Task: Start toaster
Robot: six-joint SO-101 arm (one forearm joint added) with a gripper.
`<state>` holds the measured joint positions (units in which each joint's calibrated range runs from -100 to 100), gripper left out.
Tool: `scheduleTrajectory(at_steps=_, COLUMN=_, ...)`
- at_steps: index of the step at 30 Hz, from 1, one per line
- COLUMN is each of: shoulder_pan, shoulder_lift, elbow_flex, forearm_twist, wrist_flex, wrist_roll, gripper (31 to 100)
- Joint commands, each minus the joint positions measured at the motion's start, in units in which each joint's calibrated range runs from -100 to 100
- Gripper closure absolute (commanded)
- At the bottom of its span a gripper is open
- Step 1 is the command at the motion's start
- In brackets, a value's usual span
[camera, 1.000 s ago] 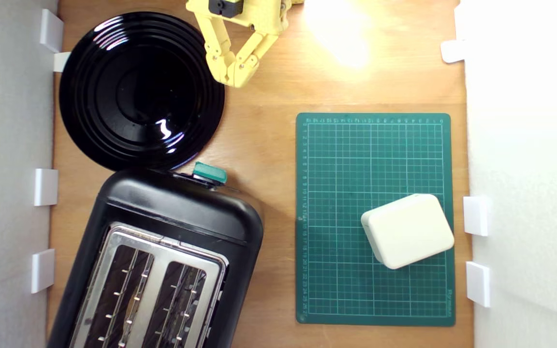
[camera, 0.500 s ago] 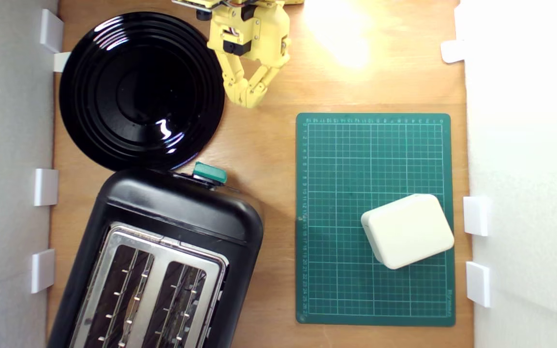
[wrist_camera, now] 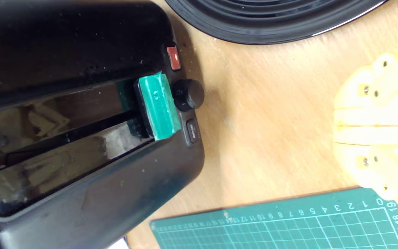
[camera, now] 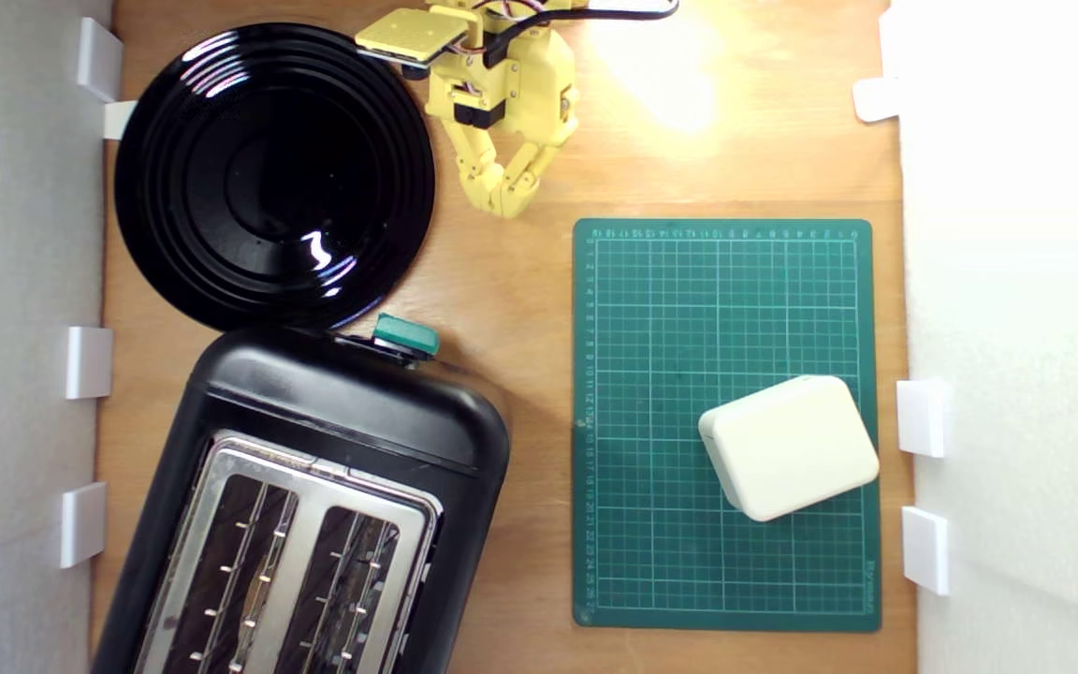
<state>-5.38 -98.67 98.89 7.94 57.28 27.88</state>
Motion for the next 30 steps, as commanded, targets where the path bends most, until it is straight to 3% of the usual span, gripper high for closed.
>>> scheduleTrajectory(at_steps=1, shoulder_pan=-2.2, shoulder_lift=-0.7, elbow_flex=0.9, forearm_twist=0.1, wrist_flex=-0.3, wrist_roll=-1.4, gripper=98.9)
scheduleTrajectory(at_steps=7, shoulder_pan=-4.2, shoulder_lift=-0.5, elbow_flex=0.9, forearm_twist=-0.3, wrist_flex=0.2, wrist_roll=-2.8, gripper=98.9)
scheduleTrajectory(at_steps=11, shoulder_pan=-5.3, shoulder_lift=-0.4, elbow_flex=0.9, forearm_twist=-4.1, wrist_flex=1.1, wrist_roll=-2.7, gripper=98.9)
scheduleTrajectory(at_steps=30, shoulder_pan=-6.2, shoulder_lift=-0.4, elbow_flex=0.9, forearm_twist=-3.0, wrist_flex=1.0, wrist_roll=-3.7, gripper=98.5)
